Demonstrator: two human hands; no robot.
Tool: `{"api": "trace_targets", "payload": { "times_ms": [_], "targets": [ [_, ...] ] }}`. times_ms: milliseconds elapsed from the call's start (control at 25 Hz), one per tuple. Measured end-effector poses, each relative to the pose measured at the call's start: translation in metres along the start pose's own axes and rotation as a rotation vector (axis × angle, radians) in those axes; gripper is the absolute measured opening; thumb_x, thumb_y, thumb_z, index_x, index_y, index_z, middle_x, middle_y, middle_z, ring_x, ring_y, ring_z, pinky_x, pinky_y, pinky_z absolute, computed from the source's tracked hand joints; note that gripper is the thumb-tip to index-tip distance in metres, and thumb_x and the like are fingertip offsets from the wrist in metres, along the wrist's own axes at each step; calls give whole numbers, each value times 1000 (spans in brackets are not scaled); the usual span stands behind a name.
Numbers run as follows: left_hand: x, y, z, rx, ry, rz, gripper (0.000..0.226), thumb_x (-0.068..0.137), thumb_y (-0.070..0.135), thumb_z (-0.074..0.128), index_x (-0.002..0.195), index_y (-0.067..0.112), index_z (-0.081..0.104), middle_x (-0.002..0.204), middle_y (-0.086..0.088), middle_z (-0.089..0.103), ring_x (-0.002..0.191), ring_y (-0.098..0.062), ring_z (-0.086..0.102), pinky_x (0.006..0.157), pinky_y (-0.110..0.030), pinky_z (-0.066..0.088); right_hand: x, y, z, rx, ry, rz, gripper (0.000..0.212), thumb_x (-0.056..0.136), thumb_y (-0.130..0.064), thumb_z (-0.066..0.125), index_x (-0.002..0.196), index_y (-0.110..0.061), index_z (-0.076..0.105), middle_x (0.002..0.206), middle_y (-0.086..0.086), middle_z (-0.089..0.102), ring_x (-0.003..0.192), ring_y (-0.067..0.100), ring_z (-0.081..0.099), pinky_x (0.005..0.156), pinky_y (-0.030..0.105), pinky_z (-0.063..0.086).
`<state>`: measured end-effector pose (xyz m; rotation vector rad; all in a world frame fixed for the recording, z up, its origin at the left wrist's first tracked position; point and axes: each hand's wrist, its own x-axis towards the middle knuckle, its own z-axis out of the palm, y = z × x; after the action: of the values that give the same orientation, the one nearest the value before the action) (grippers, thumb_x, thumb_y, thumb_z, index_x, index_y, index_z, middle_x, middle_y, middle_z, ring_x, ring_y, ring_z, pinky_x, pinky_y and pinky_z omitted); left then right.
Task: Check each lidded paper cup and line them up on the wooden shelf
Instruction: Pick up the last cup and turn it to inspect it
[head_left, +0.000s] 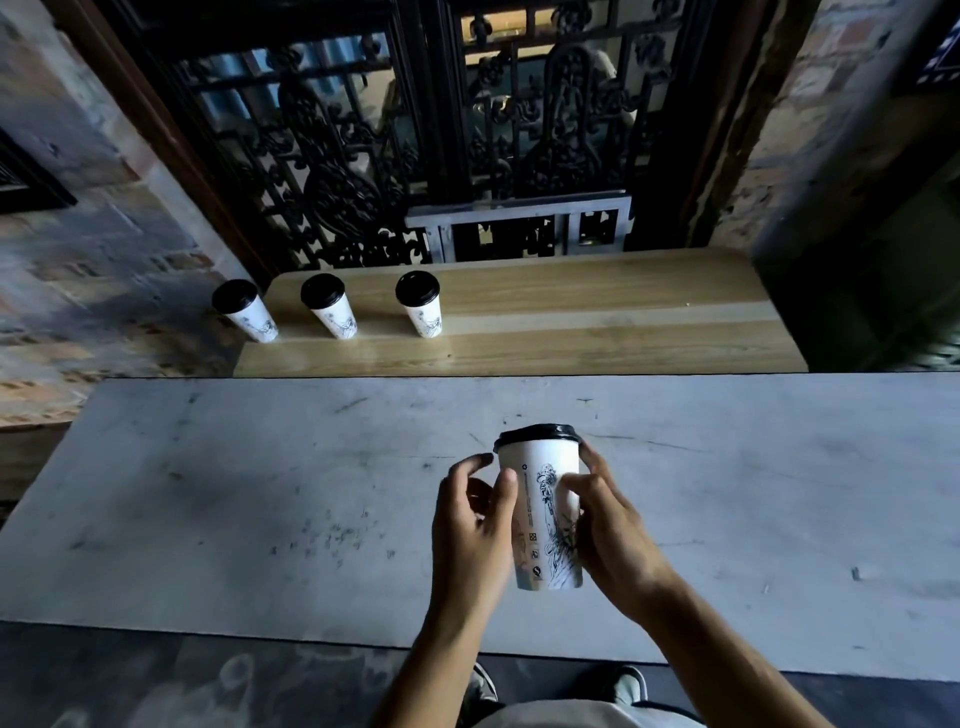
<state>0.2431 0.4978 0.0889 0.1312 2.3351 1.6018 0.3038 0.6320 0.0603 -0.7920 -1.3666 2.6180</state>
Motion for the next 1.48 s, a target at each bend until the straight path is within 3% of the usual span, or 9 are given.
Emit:
{"api": "trace_targets", "payload": {
  "times_ms": [160,360,560,680,840,1120,1240,1400,1480],
  "targets": [
    [-2,4,-3,39,28,253,21,95,15,71,110,29,75,99,5,67,86,-11,68,71,-15,52,-1,-6,-4,-30,17,34,47,89,-26,56,135,-33,59,120,21,75,105,40,76,79,47,62],
    [-3,8,-1,44,11,259,26,94,17,73,118,26,77,103,7,67,85,-9,70,66,-12,51,-2,-13,-9,-85,14,23,53,95,-32,69,143,-43,50,125,12,76,108,33,76,83,44,63],
    [-2,8,-3,24,69,217,28,93,22,73,120,22,74,103,10,68,87,5,70,66,-9,52,-2,-19,-15,-89,-11,2,55,110,-13,34,141,-54,52,120,18,77,97,35,76,82,50,63],
    [-1,8,-4,-1,63,203,23,92,19,74,115,23,75,101,8,70,86,6,70,66,-8,52,-3,-20,-12,-125,-6,-27,56,111,-9,33,144,-52,50,116,22,77,96,37,73,84,52,62],
    [0,5,-5,-32,62,175,25,92,22,75,115,29,73,105,6,72,94,-1,70,77,-21,59,-5,-21,-11,-140,11,-35,56,109,-6,40,144,-49,49,106,24,73,93,34,71,79,45,64],
    [1,1,-13,-34,59,274,33,93,6,71,99,38,77,98,3,69,85,-13,72,68,-23,61,-4,-21,-13,-145,58,-9,44,104,-7,54,147,-19,56,131,20,70,103,24,71,75,30,60],
    [3,-3,-13,-39,45,249,32,93,4,70,99,34,78,94,7,72,86,-14,73,72,-30,63,-7,-25,-11,-166,-28,-57,33,100,-12,58,130,-17,72,120,15,78,104,22,74,77,28,60],
    [2,-3,-11,-72,48,193,27,96,15,70,100,40,75,97,18,76,91,-2,73,75,-17,58,-3,-22,-14,-143,5,-61,37,103,-5,52,138,-12,64,121,20,76,106,27,73,83,31,58],
    [1,-5,-9,-99,53,154,16,96,22,71,107,33,76,98,16,78,93,-6,75,78,-22,61,-2,-20,-16,-101,15,-66,41,105,-1,43,138,-14,62,106,18,79,96,28,73,80,30,59]
  ]
}}
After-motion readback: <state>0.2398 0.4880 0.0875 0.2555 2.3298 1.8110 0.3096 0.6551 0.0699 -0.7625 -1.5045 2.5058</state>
